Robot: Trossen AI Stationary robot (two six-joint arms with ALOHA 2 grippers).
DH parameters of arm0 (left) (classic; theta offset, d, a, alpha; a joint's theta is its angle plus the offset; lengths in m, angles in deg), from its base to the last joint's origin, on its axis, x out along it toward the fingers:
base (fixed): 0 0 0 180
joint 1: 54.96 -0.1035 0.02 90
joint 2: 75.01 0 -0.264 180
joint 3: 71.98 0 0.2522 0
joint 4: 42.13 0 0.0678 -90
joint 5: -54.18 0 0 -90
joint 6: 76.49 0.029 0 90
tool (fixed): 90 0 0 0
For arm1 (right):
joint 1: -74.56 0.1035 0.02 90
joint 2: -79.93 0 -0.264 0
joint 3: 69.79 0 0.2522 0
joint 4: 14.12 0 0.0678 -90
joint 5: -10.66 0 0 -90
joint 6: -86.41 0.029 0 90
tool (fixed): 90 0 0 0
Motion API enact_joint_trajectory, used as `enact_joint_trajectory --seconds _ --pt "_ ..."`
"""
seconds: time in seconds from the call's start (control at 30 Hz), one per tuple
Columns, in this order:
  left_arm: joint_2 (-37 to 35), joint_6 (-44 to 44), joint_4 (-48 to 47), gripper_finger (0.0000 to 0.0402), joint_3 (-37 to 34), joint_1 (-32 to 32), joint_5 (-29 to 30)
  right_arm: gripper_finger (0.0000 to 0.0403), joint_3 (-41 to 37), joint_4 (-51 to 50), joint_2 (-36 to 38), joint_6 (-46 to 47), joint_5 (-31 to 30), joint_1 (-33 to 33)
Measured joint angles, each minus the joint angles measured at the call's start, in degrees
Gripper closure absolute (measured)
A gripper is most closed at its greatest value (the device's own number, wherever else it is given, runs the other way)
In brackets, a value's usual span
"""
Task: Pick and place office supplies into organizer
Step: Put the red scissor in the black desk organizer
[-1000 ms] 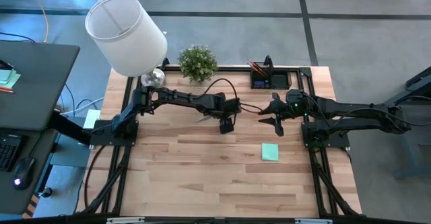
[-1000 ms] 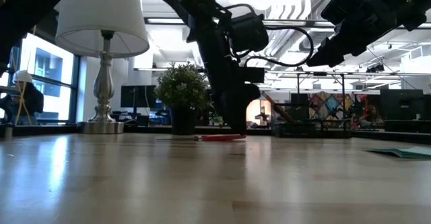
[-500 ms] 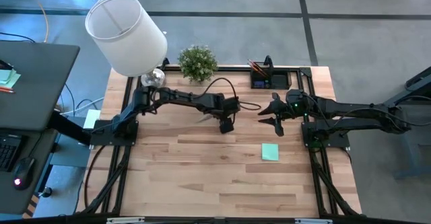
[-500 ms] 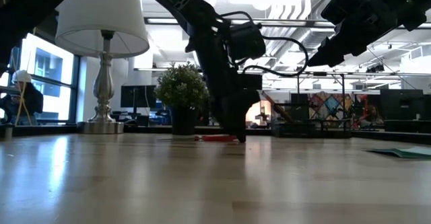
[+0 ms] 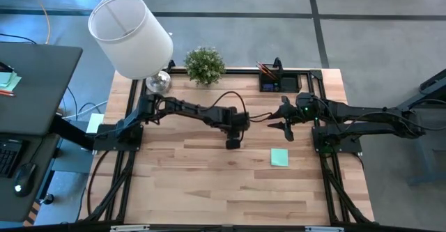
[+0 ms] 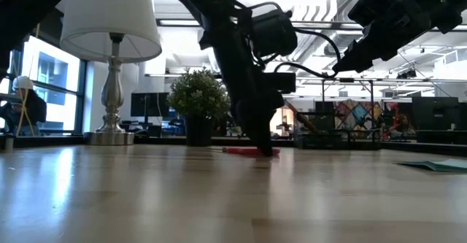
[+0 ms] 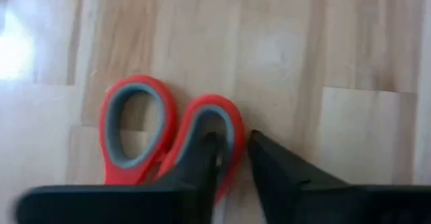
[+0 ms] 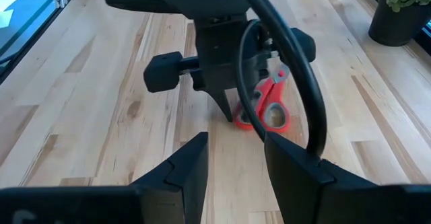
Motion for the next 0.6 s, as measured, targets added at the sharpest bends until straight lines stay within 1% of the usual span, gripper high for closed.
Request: enact_joint_trajectory --seconds 0.07,0.1,0.13,0.27,0.37,0.47,0.53,0.6 --pt "0.0 1.3 0.0 0.0377 0.0 0.0 0.0 0.0263 0.0 0.0 0.0 0.0 0.0 0.0" --pt "0.0 1.4 0.1 0.0387 0.0 0.0 0.1 0.0263 0.0 0.0 0.0 0.0 0.0 0.0" --pt "0.0 1.8 0.2 0.0389 0.0 0.0 0.3 0.0263 0.0 0.0 0.0 0.0 0.0 0.0" --pt "-0.2 2.6 0.5 0.0377 0.0 0.0 1.2 0.0263 0.0 0.0 0.0 0.0 0.0 0.0" --pt "-0.4 2.8 -0.7 0.0393 0.8 0.0 1.7 0.0263 0.0 0.0 0.0 0.0 -0.1 0.0" --pt "-1.4 3.9 -2.3 0.0392 3.0 -0.1 1.7 0.0263 0.0 0.1 0.0 0.0 -0.3 0.0" --pt "-2.2 5.0 -2.1 0.0391 5.3 -0.1 1.8 0.0263 0.0 0.0 0.0 0.0 -2.4 0.0" --pt "-3.4 5.8 -4.8 0.0396 6.7 -0.1 0.8 0.0263 0.0 0.0 0.1 0.0 -5.3 0.0"
